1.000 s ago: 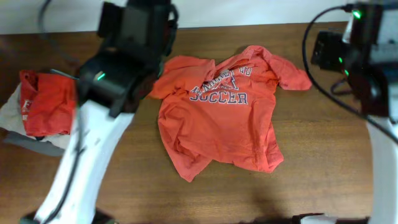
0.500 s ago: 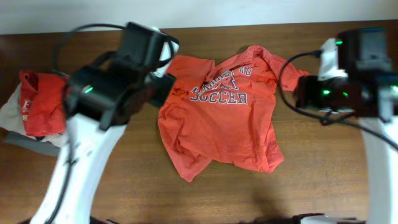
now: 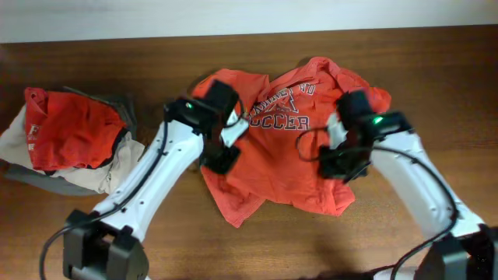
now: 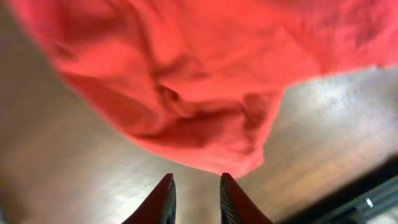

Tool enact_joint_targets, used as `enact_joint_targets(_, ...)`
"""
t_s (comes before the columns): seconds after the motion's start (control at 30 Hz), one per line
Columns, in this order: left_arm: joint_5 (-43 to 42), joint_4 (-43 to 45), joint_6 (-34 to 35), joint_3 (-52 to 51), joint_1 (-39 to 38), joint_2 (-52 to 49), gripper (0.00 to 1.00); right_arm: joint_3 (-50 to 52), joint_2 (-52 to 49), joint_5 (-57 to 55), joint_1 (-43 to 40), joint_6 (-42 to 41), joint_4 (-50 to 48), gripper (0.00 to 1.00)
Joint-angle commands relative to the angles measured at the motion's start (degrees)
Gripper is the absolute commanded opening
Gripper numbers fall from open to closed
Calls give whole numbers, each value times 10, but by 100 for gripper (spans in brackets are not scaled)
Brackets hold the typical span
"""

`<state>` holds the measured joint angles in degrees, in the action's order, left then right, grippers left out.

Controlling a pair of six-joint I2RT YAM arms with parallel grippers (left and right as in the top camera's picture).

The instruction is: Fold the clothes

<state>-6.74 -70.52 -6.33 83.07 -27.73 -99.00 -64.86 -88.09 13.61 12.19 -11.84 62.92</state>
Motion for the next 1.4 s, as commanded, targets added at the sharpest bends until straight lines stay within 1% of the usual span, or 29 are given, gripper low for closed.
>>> enact_joint_targets(0.0, -63, 17, 12, -59, 0, 2, 27, 50, 3, -18, 11, -37, -31, 32)
enact_joint_targets(0.03, -69, 23, 13, -73, 0, 2, 31, 63, 3, -40, 11, -44, -42, 33)
enact_joint_targets(0.07, -76, 24, 17, -82, 0, 2, 35, 69, 3, -63, 10, -52, -45, 43)
enact_joint_targets(0.1, -87, 25, 23, -92, 0, 2, 35, 71, 3, -82, 9, -58, -44, 53)
enact_joint_targets(0.17, -106, 25, 25, -108, 0, 2, 40, 71, 3, -100, 9, -59, -38, 64)
enact_joint_targets(0.23, -116, 27, 38, -123, 0, 2, 40, 71, 3, -107, 9, -59, -37, 71)
enact_joint_targets(0.27, -116, 29, 46, -131, 0, 2, 41, 71, 3, -115, 9, -59, -38, 72)
enact_joint_targets(0.33, -115, 32, 67, -148, -3, 2, 43, 71, 3, -136, 9, -59, -38, 81)
enact_joint_targets(0.47, -115, 47, 104, -189, -15, 2, 49, 71, 3, -150, 9, -59, -38, 85)
enact_joint_targets(0.63, -115, 107, 156, -244, -22, 2, 51, 72, 3, -147, 9, -59, -38, 87)
enact_joint_targets(0.77, -114, 142, 172, -268, -22, 2, 49, 78, 3, -130, 9, -63, -43, 87)
enact_joint_targets(0.8, -113, 148, 172, -270, -22, 2, 45, 81, 3, -121, 9, -63, -49, 86)
enact_joint_targets(0.83, -113, 151, 172, -271, -22, 2, 38, 84, 3, -116, 9, -63, -54, 84)
enact_joint_targets(0.87, -113, 155, 172, -271, -22, 2, 25, 88, 3, -110, 9, -64, -61, 82)
enact_joint_targets(0.93, -108, 157, 172, -271, -22, 2, 10, 97, 3, -101, 9, -72, -74, 71)
enact_joint_targets(0.97, -104, 157, 172, -271, -22, 2, 4, 103, 3, -93, 9, -71, -80, 67)
enact_joint_targets(1.0, -102, 156, 172, -271, -22, 2, 1, 108, 3, -86, 9, -72, -86, 65)
enact_joint_targets(1.1, -102, 151, 172, -271, -22, 3, 1, 125, 3, -71, 9, -72, -100, 64)
enact_joint_targets(1.2, -102, 140, 172, -269, -22, 13, 1, 144, 3, -72, 9, -71, -119, 50)
enact_joint_targets(1.23, -102, 134, 172, -268, -22, 19, 1, 148, 3, -72, 9, -71, -125, 41)
enact_joint_targets(1.27, -101, 126, 172, -265, -22, 26, 1, 151, 3, -73, 9, -71, -132, 29)
enact_joint_targets(1.3, -99, 116, 172, -262, -22, 37, 1, 151, 3, -82, 9, -71, -136, 20)
enact_joint_targets(1.33, -99, 107, 172, -259, -22, 46, 1, 150, 4, -99, 9, -71, -139, 11)
enact_joint_targets(1.37, -99, 97, 172, -255, -22, 56, 1, 145, 5, -117, 7, -72, -137, 6)
